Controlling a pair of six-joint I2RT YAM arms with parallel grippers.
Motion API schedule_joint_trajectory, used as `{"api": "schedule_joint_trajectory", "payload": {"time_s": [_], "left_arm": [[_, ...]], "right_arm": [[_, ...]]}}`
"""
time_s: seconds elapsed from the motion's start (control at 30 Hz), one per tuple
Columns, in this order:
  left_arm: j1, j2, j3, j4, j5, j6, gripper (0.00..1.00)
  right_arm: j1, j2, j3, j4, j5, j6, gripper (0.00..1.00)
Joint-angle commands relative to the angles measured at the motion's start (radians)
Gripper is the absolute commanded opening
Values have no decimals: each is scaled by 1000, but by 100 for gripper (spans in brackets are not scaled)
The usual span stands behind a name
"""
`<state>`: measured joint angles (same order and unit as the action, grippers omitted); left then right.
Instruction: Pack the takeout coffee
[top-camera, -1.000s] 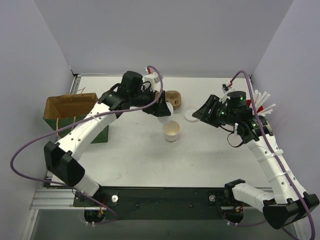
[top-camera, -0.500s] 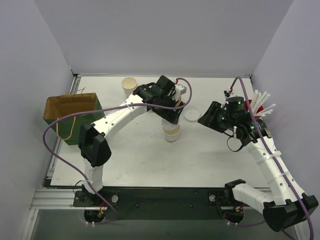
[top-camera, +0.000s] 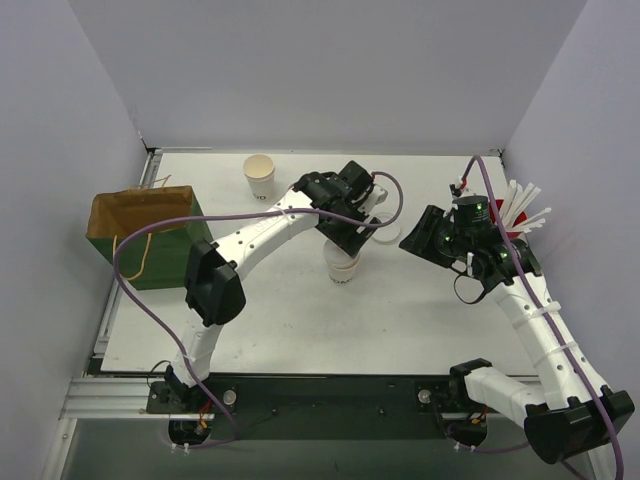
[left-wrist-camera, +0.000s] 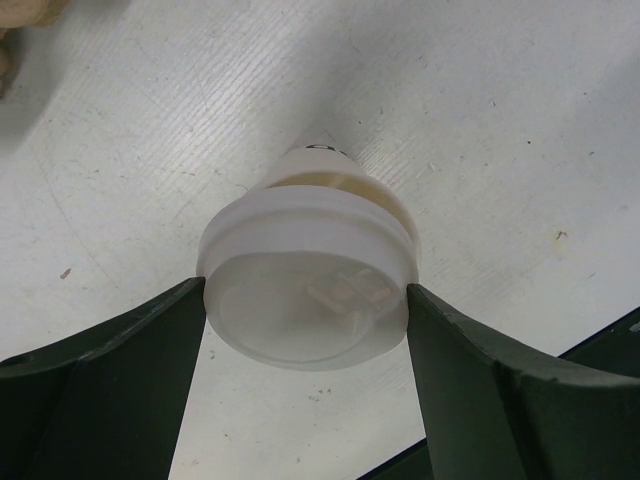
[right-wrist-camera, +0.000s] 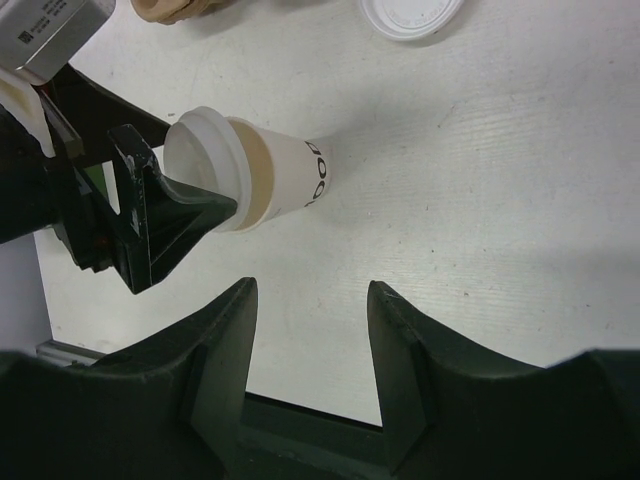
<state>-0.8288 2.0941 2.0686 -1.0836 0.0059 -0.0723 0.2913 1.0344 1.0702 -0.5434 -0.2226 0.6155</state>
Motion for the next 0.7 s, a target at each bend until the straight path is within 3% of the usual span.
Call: {"api": "schedule_joint_trajectory", "payload": {"time_s": [0.0, 0.33, 0.67], "left_arm": [[-15, 24, 103, -59, -53, 26, 71], [-41, 49, 162, -130, -133, 45, 71], [-56, 76, 182, -136, -126, 40, 71]], "right_arm": [[-6, -4, -6, -6, 6, -19, 43], [-11, -5, -1, -9, -1, -23, 43], [-11, -16, -9, -7, -3, -22, 43]]}}
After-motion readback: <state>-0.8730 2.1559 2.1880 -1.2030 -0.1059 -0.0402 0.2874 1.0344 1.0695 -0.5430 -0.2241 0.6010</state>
